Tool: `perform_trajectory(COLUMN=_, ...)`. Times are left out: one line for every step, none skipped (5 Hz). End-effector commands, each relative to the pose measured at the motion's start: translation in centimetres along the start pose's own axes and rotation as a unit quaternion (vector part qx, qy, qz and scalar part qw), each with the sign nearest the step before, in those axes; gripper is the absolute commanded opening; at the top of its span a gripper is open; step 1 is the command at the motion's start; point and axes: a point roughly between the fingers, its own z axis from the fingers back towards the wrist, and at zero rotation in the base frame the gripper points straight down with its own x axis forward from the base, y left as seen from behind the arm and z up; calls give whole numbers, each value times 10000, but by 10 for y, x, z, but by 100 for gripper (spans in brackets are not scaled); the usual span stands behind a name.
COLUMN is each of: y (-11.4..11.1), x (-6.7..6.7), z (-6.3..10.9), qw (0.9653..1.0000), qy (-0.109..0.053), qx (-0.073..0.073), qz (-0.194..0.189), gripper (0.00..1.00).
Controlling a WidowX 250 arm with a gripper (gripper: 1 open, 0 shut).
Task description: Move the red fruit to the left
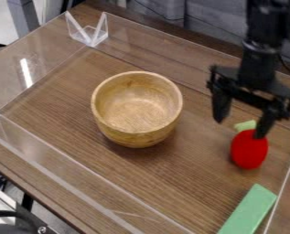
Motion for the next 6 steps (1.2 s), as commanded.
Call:
perform_trajectory(y=-1, x=7, z=3, qw=9995, qy=-296, qx=-68, qz=14, gripper=100)
perform_trajectory(y=3, x=11, z=-2, qw=9994, qy=-344, qx=-87, qz=-33, gripper=100)
perform_trajectory(y=5, x=0, z=-2, qw=9991, qy=-397, qx=-117, qz=-19, gripper=100)
perform_trajectory(y=2, x=-10, z=4, qw=9980, qy=-612, qx=-130, qz=-50, gripper=100)
perform_trajectory(y=-4, x=-10, z=8, qw=9967, qy=-788, qx=-147, qz=-136, gripper=100)
perform_trajectory(y=-6, x=-11, z=10, qw=9958, qy=-877, qx=-163, qz=-228, gripper=100)
